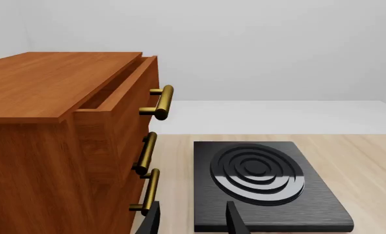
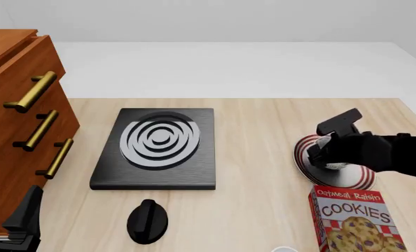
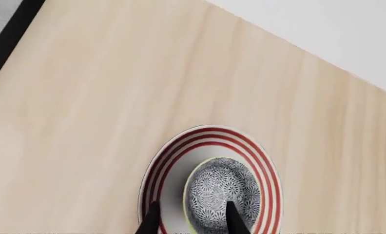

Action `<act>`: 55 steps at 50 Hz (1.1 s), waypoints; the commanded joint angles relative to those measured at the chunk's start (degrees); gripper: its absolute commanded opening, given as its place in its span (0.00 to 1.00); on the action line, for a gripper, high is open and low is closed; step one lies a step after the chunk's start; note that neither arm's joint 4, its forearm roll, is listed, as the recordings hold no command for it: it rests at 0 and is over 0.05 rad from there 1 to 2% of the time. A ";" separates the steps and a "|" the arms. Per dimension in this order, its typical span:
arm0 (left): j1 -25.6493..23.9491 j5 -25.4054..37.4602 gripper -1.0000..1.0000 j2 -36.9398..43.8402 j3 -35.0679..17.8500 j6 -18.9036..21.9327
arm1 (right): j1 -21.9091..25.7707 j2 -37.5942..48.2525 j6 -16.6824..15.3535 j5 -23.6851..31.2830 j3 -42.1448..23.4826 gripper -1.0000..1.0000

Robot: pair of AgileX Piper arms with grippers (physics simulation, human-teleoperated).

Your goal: Pick the akita bowl on the ramekin and place it on the plate.

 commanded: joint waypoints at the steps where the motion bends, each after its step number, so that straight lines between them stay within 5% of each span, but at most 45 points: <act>1: 0.00 0.00 1.00 0.00 0.00 0.00 | 2.40 -6.69 6.08 -2.69 4.10 1.00; 16: 0.00 0.00 1.00 0.00 0.00 0.00 | 0.66 -12.56 14.62 -23.87 16.89 1.00; 24: 0.00 0.00 1.00 0.00 0.00 0.00 | -2.83 -17.58 14.99 -33.30 23.42 1.00; 29: 0.00 0.00 1.00 0.00 0.00 0.00 | -3.95 -20.41 15.58 -34.59 25.43 1.00; 43: 0.00 0.00 1.00 0.00 0.00 0.00 | -2.82 -35.89 14.83 -25.98 29.66 1.00; 55: 0.00 0.00 1.00 0.00 0.00 0.00 | -2.12 -52.84 14.64 -11.86 30.62 1.00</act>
